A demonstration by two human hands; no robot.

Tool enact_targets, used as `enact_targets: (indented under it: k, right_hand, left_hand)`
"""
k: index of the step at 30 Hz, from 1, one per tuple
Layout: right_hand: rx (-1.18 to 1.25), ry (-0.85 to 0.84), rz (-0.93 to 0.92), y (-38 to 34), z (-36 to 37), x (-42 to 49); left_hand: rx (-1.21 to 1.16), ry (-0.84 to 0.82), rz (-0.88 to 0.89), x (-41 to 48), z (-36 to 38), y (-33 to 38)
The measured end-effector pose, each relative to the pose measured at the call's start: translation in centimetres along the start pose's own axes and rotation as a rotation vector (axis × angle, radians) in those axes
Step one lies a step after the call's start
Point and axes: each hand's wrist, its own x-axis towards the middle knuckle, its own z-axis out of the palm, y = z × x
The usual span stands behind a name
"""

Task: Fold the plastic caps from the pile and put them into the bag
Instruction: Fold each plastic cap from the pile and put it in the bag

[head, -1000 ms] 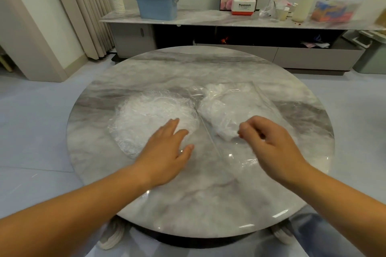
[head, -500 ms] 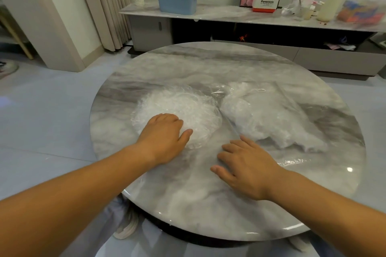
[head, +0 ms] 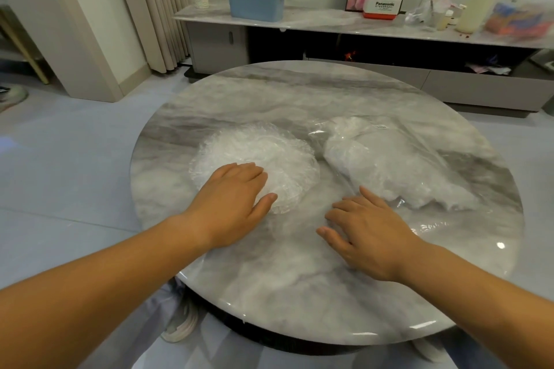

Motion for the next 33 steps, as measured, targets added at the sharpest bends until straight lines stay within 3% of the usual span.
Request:
enact_targets:
  k: [7, 13, 18, 21, 25, 30, 33]
  right_hand:
    - [0.161, 0.279, -0.210, -0.6, -0.6, -2.0]
    - [0.122, 0.026, -0.291, -1.0, 1.2, -4.7]
    - [0.223, -0.038, -0.293, -1.2, 2.4, -5.8]
    - [0.283, -0.019, -0.298, -1.2, 2.3, -6.2]
    - [0.468, 0.107, -0.304, -1.7, 1.4, -5.9]
    - [0.945, 0.043, 0.003, -1.9, 0.8, -5.3]
    - [1.162, 0.039, 0.127, -1.9, 0.5, -4.8]
  left_hand:
    - [0.064, 0.052, 0.265, -3.5, -0.9, 2.3]
    - [-0.048, -0.061, 0.399, -6.8, 0.4, 4.1]
    - [-0.137, -0.058, 0.405, -7.5, 1.4, 3.8]
    - [-0.247, -0.073, 0.355, -7.4, 1.3, 3.6]
    - [-0.509, -0.108, 0.141, -6.9, 1.0, 3.4]
    - [-0.533, -0.105, -0.056, -6.0, 1.0, 2.3]
    - [-0.702, -0.123, -0.198, -5.6, 0.5, 2.6]
